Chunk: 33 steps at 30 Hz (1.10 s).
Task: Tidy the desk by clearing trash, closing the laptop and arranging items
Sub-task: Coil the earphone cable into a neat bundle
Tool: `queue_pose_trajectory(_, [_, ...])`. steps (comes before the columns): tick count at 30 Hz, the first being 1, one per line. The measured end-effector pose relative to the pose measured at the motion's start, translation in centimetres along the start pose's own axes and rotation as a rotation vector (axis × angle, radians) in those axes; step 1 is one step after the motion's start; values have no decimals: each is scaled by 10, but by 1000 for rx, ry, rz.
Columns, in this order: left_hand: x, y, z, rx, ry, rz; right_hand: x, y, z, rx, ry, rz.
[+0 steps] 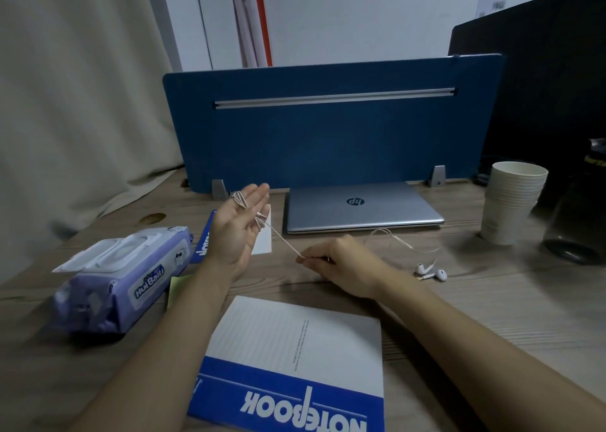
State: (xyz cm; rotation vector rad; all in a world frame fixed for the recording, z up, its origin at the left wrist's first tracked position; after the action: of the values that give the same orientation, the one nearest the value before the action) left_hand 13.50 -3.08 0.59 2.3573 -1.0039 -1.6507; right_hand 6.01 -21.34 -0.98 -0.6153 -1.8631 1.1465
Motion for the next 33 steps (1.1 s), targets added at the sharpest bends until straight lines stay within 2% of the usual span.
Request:
queue_pose_trajectory(2, [3,1,4,-3,-17,-411,7,1,-1,17,-38,17])
queue_pose_trajectory(4, [10,4,9,115,-50,-882,12,0,-1,-4,-73,26])
queue_pose_trajectory(5, [15,8,12,204,-82,-1018,14,-2,-1,-39,-95,23])
queue_pose_trajectory(7, [20,16,17,335,-156,-1078,16,-8,0,-147,-122,-8])
queue_pose_trajectory(11, [18,23,20,401,-280,-1010,9,-24,5,-399,-93,-57])
queue_pose_trajectory(14, [17,26,24,494,-387,-857,-2,-34,8,-546,-30,-73])
queue_pose_trajectory(16, [15,30,27,582,-394,-750,-11,-38,10,-619,9,-143])
queue_pose_trajectory(21, [13,37,27,670,-479,-195,-34,-38,12,-697,119,-298])
queue_pose_trajectory(23, [9,37,27,658,-519,14,-39,-35,11,-655,167,-309])
queue_pose_trajectory(25, [4,34,26,613,-498,111,-43,-28,7,-524,217,-247])
queue_pose_trajectory(30, [-5,24,16,340,-278,364,-41,-10,0,-231,230,-219])
queue_pose_trajectory(33, [-7,13,7,190,-123,394,-33,-5,-3,-81,207,-142])
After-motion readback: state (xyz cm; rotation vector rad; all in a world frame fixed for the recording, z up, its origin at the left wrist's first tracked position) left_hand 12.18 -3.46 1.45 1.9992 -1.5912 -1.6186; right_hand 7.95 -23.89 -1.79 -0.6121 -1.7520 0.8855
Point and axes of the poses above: each hand's wrist, its own z-axis away from the middle knuckle, its own y-axis out of the palm, x = y × z, the point moved 3 cm from there along -z, towards the middle knuckle, and after that the axes turned 10 degrees about x, right-handed, at the moved point
